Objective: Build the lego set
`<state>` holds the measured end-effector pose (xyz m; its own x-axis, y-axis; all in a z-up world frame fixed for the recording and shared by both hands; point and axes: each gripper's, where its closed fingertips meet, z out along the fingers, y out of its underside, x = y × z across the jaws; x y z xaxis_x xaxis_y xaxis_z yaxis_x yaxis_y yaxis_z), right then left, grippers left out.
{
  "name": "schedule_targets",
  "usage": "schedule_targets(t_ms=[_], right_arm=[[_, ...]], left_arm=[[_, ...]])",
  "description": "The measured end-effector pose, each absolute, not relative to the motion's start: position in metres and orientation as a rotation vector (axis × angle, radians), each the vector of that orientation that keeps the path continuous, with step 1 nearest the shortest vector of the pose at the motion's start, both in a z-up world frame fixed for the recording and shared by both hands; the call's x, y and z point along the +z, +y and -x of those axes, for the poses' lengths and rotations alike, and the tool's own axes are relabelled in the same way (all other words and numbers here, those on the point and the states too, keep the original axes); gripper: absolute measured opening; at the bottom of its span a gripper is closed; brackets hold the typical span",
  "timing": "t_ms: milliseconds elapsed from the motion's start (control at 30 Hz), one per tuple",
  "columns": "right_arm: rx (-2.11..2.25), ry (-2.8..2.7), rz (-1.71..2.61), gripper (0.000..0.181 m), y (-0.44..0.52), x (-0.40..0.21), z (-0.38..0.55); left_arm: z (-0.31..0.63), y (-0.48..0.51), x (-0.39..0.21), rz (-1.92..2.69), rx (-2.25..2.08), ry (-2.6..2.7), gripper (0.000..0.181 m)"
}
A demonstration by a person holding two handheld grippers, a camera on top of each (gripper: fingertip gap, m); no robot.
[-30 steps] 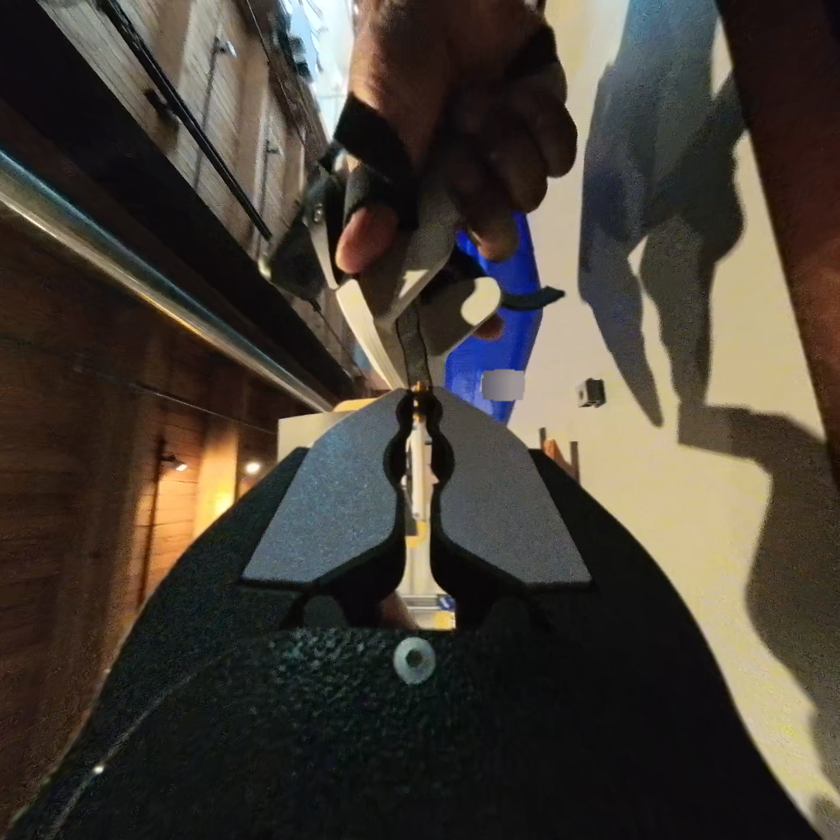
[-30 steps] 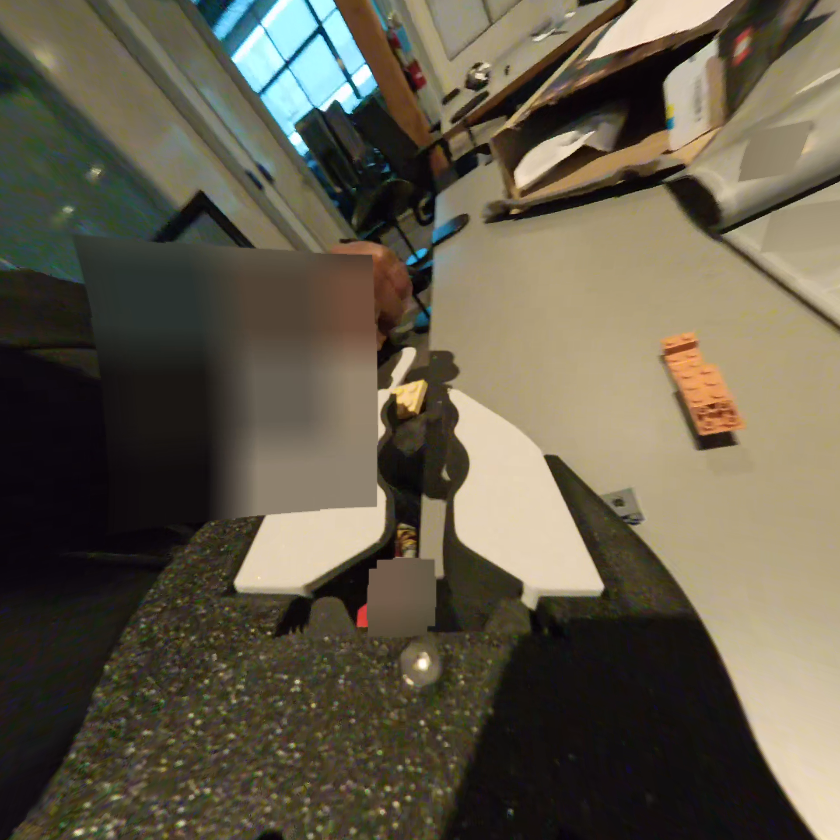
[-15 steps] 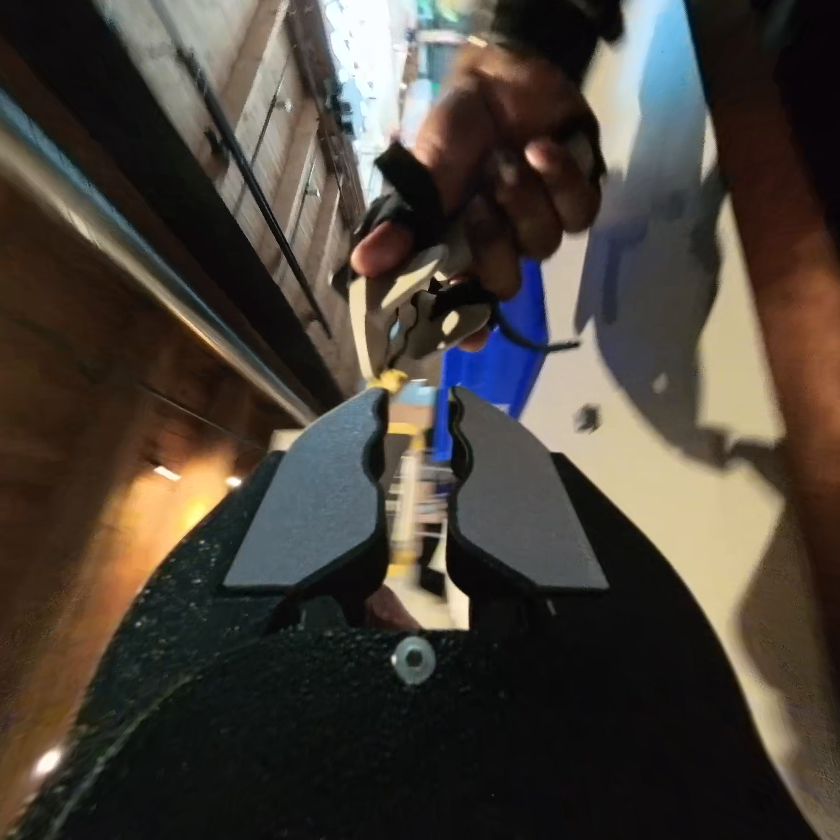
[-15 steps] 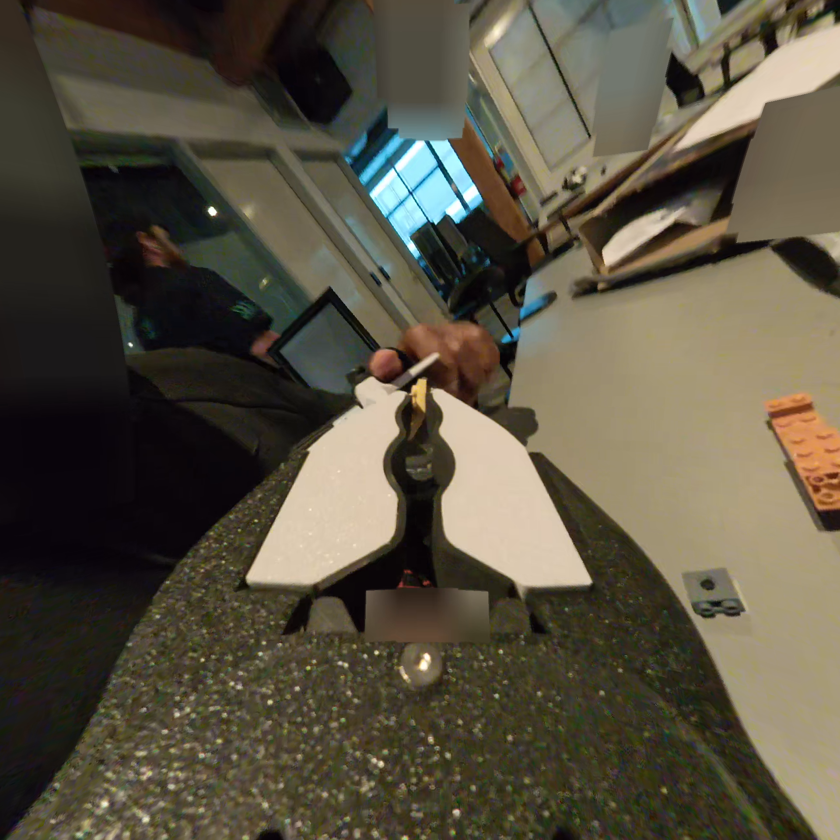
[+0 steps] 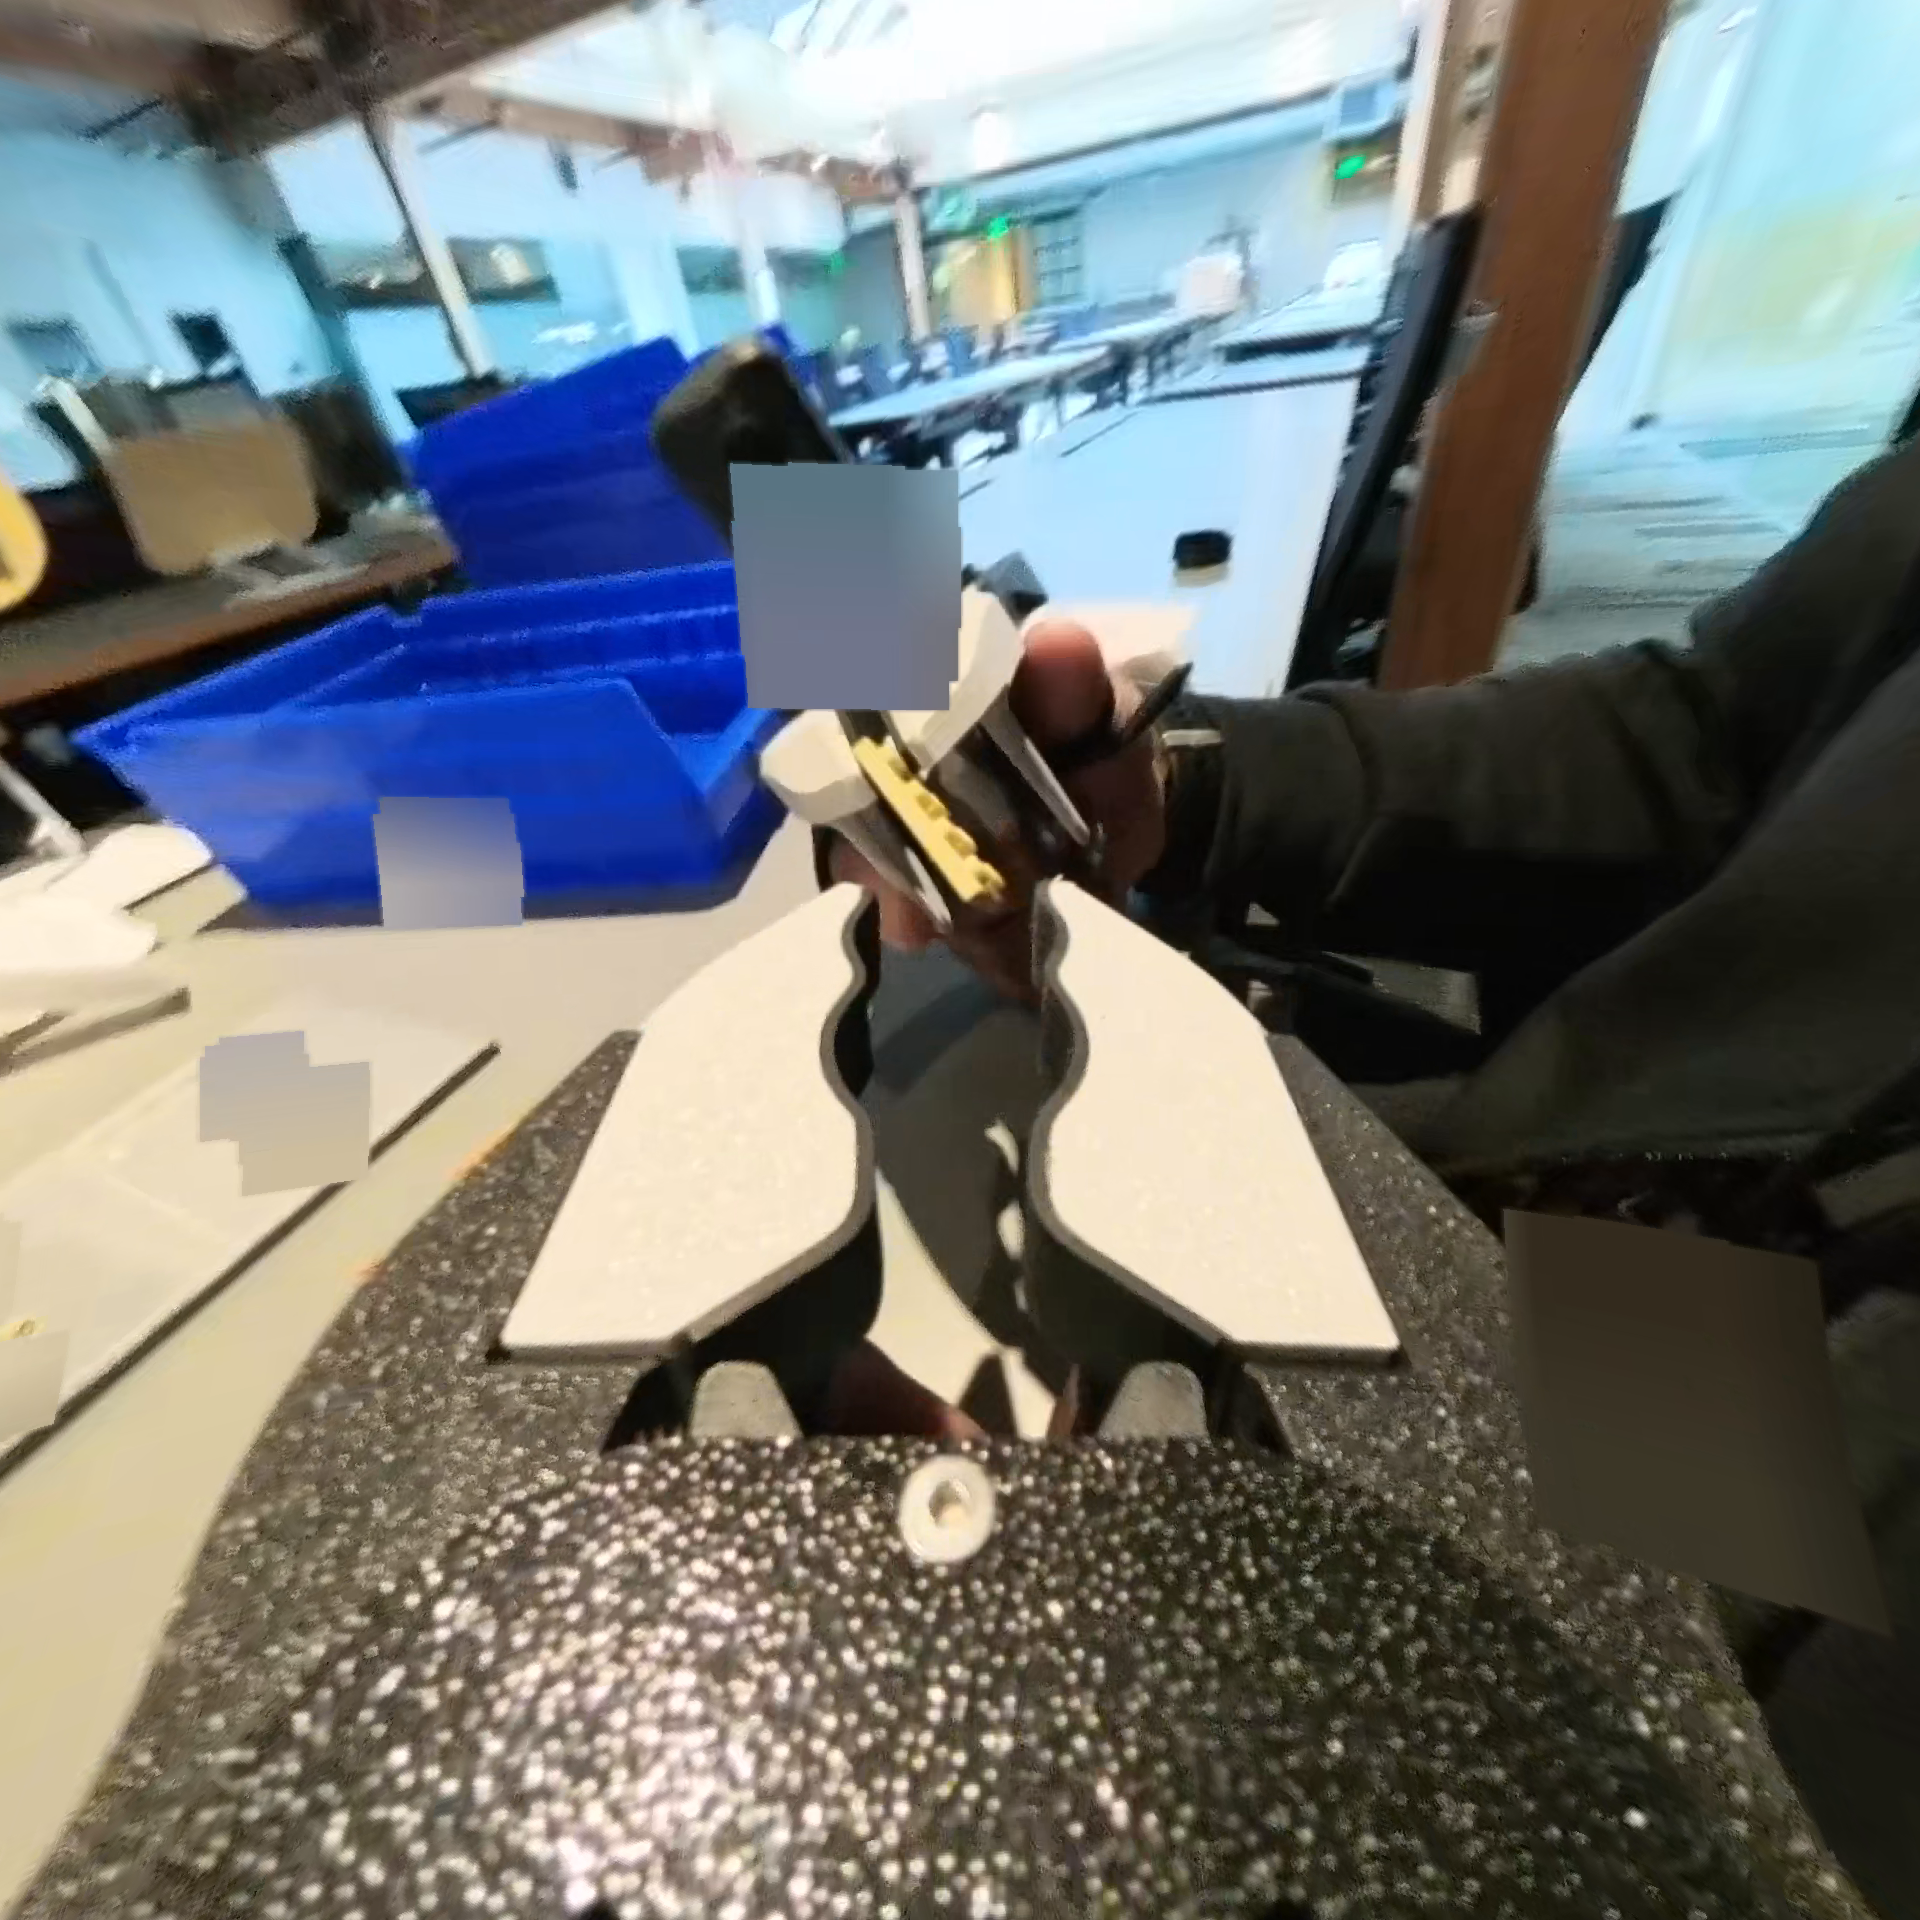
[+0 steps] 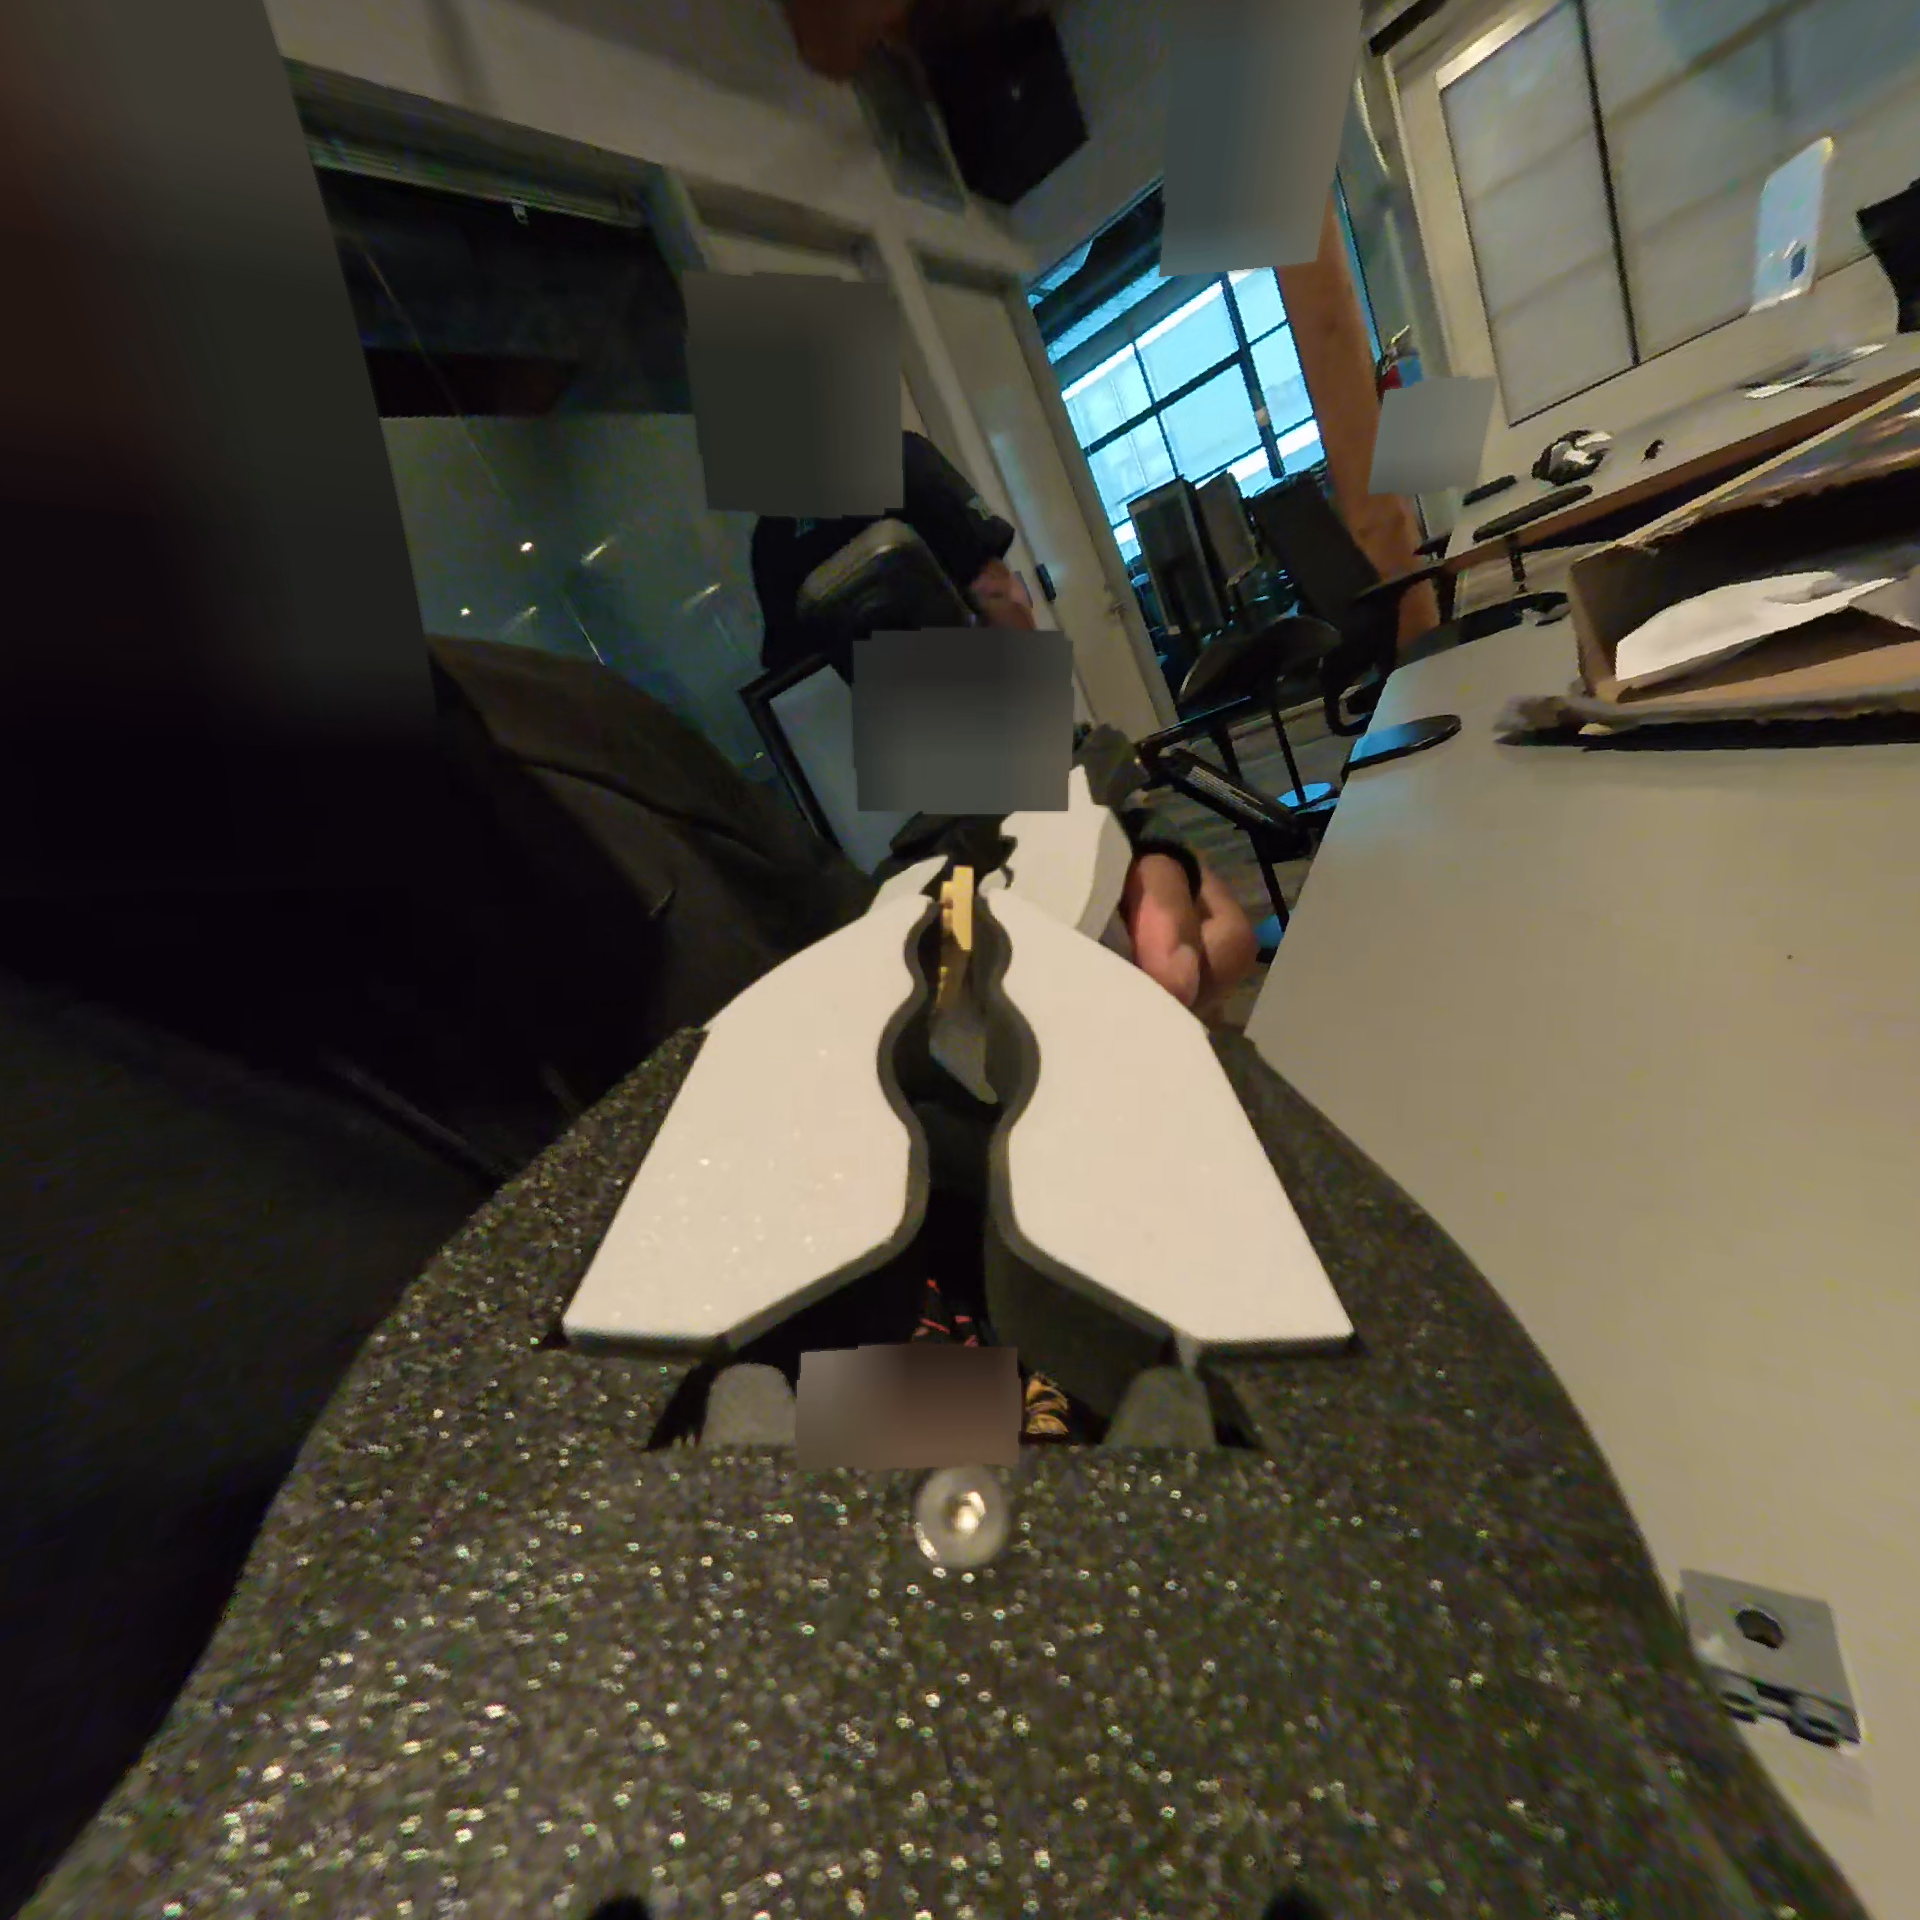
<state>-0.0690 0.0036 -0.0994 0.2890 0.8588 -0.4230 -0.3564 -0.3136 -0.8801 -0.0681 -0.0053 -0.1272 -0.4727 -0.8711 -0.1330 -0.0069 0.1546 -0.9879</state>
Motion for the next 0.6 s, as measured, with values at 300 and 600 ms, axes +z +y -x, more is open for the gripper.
schedule_targets(t_ms=[300,600], right_arm=[[1.226,-0.399,1.513,0.011,0.017,-0.114,0.058],[1.049,-0.099,1.724,0.027,0.028,-0.126,0.062]], left_arm=[[0.058,0.01,-0.136,1.061,-1.24,1.502,0.005],[0.06,0.034,-0.138,1.047,-0.683,1.328,0.005]])
